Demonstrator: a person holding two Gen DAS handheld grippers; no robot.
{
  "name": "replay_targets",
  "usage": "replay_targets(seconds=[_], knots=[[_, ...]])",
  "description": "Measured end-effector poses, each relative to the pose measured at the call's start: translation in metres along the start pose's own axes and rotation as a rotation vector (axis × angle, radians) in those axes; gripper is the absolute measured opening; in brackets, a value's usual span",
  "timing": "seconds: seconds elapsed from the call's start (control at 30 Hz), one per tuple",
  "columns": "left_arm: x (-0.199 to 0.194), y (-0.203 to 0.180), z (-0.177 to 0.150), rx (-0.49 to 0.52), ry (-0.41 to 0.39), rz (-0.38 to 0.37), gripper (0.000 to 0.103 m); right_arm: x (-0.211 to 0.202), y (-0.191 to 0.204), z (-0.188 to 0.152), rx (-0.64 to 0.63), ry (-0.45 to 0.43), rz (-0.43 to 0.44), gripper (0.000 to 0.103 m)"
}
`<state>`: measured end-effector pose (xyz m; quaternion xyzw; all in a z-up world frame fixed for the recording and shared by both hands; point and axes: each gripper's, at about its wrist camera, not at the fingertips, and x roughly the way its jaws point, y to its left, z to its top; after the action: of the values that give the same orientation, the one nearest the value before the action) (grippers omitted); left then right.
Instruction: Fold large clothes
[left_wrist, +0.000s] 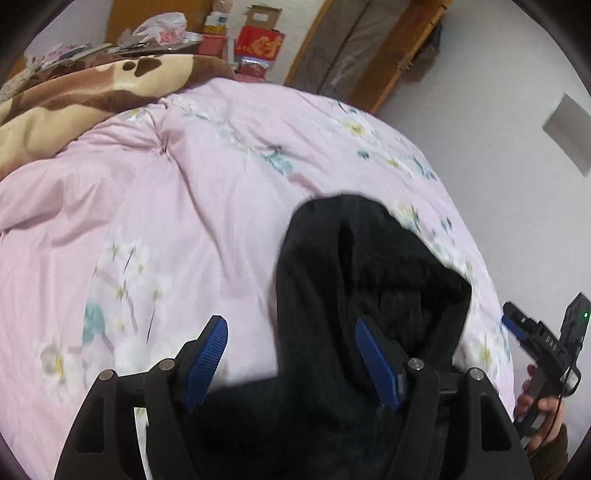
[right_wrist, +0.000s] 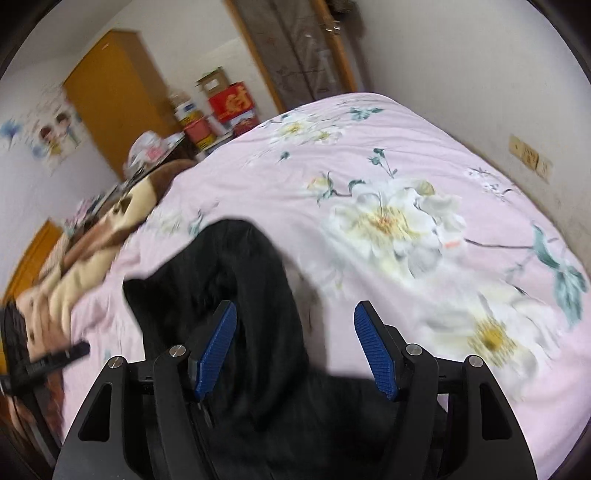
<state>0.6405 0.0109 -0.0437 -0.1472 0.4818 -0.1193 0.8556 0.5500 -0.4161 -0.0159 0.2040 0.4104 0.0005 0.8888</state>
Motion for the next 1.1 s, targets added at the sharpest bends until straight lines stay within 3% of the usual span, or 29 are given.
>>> replay_targets(seconds=[0.1,0.23,0.37,0.4,0.47,0.53,0.63,0.8,1.1], knots=[[0.022,-0.009,0.019,0.022,0.023,-0.007,0.072,0.032,0.007,0.020,0.011,0.051,0.004,0.067],[0.058,-0.007,0.038,-0.032,0.030,-0.002,0.072,0.076,0.014,0.030,-0.005,0.121,-0.004,0.067],[0.094,-0.003,0.043,-0.080,0.105,-0.006,0.071,0.110,0.001,0.021,0.121,0.243,0.060,0.066],[0.100,-0.002,0.041,-0.093,0.115,-0.016,0.070,0.116,-0.003,0.016,0.160,0.267,0.090,0.053],[0.106,-0.002,0.035,-0.112,0.128,-0.053,0.053,0.120,-0.005,0.010,0.170,0.281,0.086,0.030],[0.106,-0.005,0.029,-0.097,0.132,-0.028,0.023,0.118,0.000,0.003,0.095,0.265,0.055,0.024],[0.094,-0.005,0.022,-0.081,0.105,-0.010,0.009,0.105,0.009,-0.002,0.001,0.236,0.042,0.017],[0.057,0.000,0.008,-0.087,0.050,-0.040,0.007,0.070,0.025,-0.009,-0.149,0.152,-0.039,0.014],[-0.016,0.004,-0.046,-0.045,-0.012,-0.089,0.007,-0.012,0.040,-0.059,-0.376,-0.005,-0.062,0.013]])
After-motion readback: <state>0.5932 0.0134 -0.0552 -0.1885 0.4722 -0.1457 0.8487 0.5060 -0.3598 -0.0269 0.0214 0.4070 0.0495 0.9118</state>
